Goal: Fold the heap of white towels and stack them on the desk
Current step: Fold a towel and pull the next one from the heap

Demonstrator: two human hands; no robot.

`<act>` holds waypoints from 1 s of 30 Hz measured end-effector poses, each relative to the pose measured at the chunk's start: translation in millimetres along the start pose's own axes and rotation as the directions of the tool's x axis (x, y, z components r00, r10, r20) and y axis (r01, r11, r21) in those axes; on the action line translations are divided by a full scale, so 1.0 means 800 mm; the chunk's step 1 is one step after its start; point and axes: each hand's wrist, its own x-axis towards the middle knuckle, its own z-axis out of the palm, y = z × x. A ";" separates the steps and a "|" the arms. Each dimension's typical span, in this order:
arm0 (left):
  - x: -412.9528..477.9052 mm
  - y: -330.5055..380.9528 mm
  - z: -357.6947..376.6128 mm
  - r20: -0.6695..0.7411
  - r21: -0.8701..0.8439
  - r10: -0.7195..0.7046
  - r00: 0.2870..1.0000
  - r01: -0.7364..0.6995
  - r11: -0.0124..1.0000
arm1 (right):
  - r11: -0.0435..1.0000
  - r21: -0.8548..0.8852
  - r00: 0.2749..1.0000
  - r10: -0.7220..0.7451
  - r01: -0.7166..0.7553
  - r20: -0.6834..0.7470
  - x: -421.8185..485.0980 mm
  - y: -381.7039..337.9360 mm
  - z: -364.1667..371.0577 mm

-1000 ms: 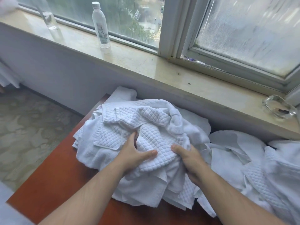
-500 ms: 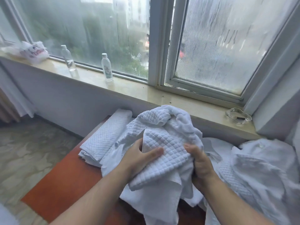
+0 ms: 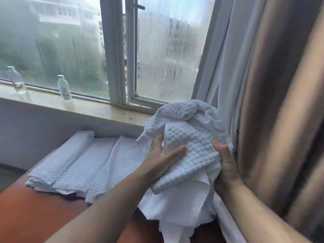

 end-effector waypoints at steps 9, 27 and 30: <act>0.059 -0.034 0.073 0.070 0.177 -0.044 0.997 0.031 0.984 | 0.946 -0.324 0.889 -0.178 0.035 -0.422 0.006 -0.027 -0.102; 0.209 -0.216 0.074 0.186 0.679 -0.257 0.948 0.065 0.731 | 0.329 -0.803 0.707 -0.383 -0.497 -0.594 0.143 0.076 -0.213; 0.239 -0.240 0.081 0.179 0.655 -0.238 0.955 0.065 0.753 | 0.311 -0.829 0.717 -0.417 -0.466 -0.559 0.176 0.090 -0.238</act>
